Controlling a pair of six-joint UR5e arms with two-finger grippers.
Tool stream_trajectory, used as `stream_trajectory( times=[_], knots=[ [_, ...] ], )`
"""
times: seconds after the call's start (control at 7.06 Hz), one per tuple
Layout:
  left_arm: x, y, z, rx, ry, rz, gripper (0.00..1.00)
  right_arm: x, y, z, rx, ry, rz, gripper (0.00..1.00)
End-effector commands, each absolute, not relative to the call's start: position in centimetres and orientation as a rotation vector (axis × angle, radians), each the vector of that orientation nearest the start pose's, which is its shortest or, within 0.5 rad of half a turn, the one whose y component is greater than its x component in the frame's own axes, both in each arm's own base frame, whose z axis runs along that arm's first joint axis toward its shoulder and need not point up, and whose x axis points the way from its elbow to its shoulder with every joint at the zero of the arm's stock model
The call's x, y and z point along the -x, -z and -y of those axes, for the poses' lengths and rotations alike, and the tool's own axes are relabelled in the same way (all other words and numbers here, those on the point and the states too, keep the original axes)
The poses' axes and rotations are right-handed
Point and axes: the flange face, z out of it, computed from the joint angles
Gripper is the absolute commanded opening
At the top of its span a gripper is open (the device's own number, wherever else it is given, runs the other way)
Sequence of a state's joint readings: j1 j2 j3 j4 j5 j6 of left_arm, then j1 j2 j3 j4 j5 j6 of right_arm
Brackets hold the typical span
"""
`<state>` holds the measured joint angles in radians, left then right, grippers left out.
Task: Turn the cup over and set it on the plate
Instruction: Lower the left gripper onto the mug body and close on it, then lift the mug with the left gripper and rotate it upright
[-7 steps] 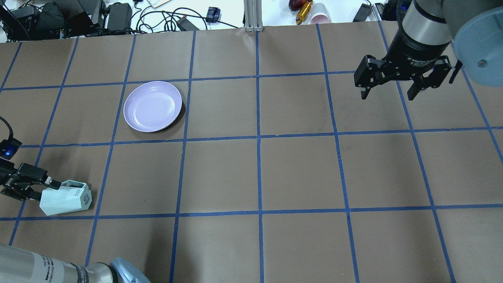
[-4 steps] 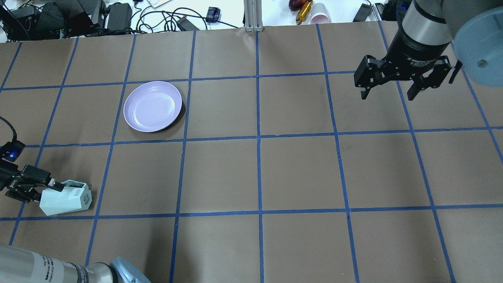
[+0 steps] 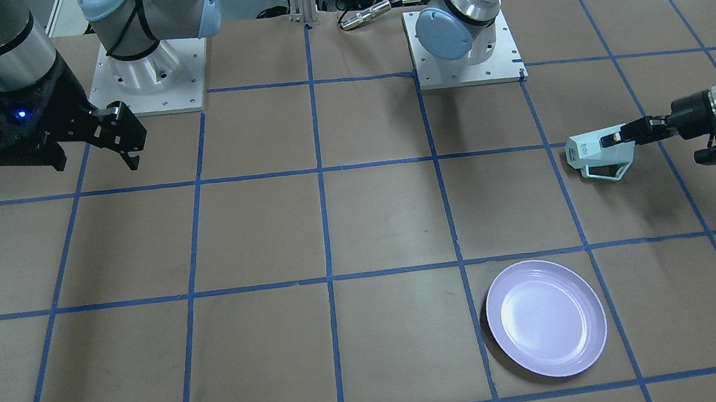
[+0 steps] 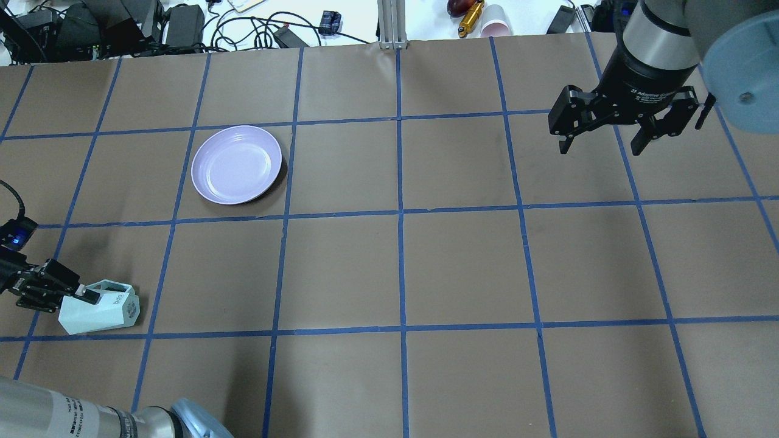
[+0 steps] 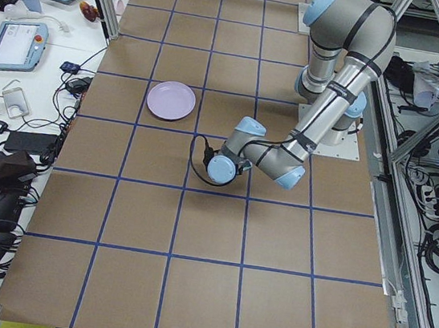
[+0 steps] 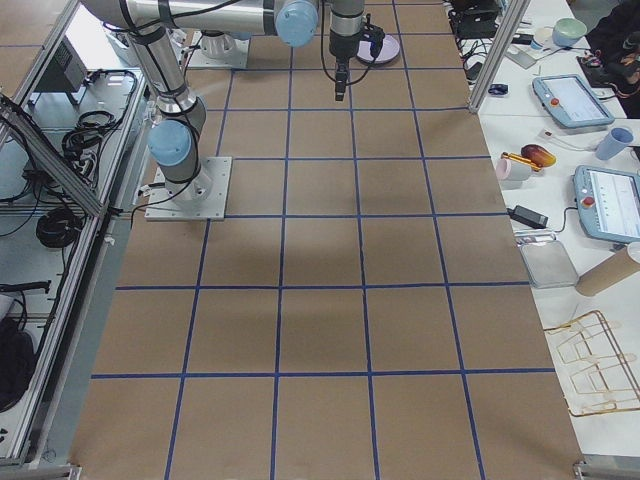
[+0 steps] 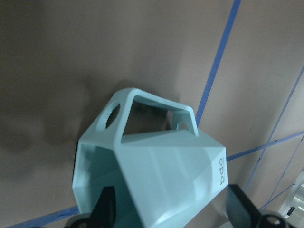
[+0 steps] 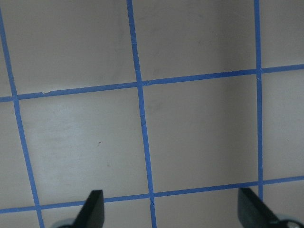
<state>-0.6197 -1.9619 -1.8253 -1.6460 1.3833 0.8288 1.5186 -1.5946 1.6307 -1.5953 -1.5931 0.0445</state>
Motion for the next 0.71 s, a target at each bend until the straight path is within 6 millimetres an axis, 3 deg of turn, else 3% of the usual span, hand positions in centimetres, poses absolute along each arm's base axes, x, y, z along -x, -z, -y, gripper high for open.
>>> stream_trajectory(
  times=[0.0, 0.57],
  knots=[
    [-30.8, -19.2, 40.6, -0.282, 0.408, 2.448, 0.0, -10.6, -47.3, 48.6, -0.153, -0.017, -3.159, 1.0],
    [-30.8, -22.8, 42.1, -0.515, 0.44, 2.493, 0.0, -10.6, -47.2, 48.7, -0.153, -0.02, -3.159, 1.0]
  ],
)
